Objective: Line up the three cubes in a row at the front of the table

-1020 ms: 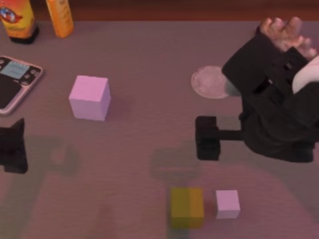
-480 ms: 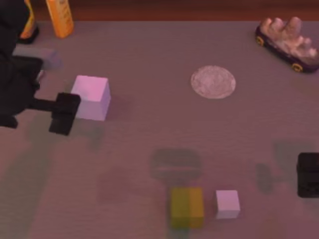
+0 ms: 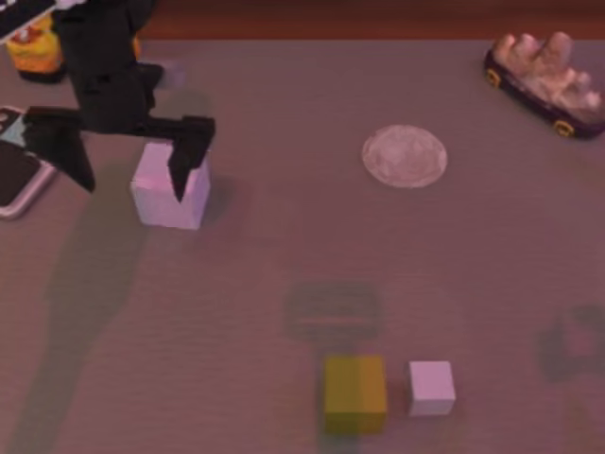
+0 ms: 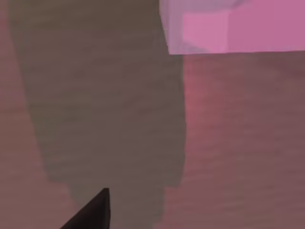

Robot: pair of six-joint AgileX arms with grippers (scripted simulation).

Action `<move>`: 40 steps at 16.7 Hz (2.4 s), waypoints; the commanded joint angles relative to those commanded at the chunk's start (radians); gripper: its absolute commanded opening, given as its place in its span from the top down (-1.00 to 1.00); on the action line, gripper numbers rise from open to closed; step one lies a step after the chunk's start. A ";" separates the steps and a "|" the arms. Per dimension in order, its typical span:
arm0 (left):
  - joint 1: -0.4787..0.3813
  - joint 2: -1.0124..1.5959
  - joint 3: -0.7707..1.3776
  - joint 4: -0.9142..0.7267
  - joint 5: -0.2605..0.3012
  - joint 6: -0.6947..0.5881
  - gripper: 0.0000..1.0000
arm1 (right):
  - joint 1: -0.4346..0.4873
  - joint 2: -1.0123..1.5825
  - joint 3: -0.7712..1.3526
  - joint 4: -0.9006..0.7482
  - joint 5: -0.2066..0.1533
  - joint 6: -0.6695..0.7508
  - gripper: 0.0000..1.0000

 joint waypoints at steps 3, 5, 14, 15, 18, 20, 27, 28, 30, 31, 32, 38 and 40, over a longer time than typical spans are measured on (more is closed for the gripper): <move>0.001 0.138 0.208 -0.022 -0.018 -0.022 -1.00 | -0.069 -0.165 -0.074 0.125 -0.030 -0.055 -1.00; 0.003 0.195 0.297 -0.021 -0.028 -0.034 -1.00 | -0.101 -0.236 -0.101 0.188 -0.045 -0.078 -1.00; 0.005 0.223 0.343 -0.012 -0.032 -0.040 -1.00 | -0.119 -0.275 -0.113 0.226 -0.054 -0.091 -1.00; 0.005 0.224 0.330 0.002 -0.033 -0.040 -1.00 | -0.119 -0.275 -0.113 0.226 -0.054 -0.091 -1.00; 0.006 0.235 0.240 0.101 -0.033 -0.039 -1.00 | -0.119 -0.275 -0.113 0.226 -0.054 -0.091 -1.00; 0.006 0.246 0.162 0.198 -0.033 -0.039 -1.00 | -0.119 -0.275 -0.113 0.226 -0.054 -0.091 -1.00; 0.006 0.264 0.059 0.313 -0.033 -0.039 -1.00 | -0.119 -0.275 -0.113 0.226 -0.054 -0.091 -1.00; 0.006 0.264 0.059 0.313 -0.033 -0.039 -1.00 | -0.119 -0.275 -0.113 0.226 -0.054 -0.091 -1.00; 0.006 0.264 0.059 0.313 -0.033 -0.039 -0.70 | -0.119 -0.275 -0.113 0.226 -0.054 -0.091 -1.00; 0.006 0.264 0.059 0.313 -0.033 -0.039 -0.55 | -0.119 -0.275 -0.113 0.226 -0.054 -0.091 -1.00; 0.006 0.264 0.059 0.313 -0.033 -0.039 -0.40 | -0.119 -0.275 -0.113 0.226 -0.054 -0.091 -1.00; 0.006 0.264 0.059 0.313 -0.033 -0.039 0.51 | -0.119 -0.275 -0.113 0.226 -0.054 -0.091 -1.00; 0.006 0.264 0.059 0.313 -0.033 -0.039 0.81 | -0.119 -0.275 -0.113 0.226 -0.054 -0.091 -1.00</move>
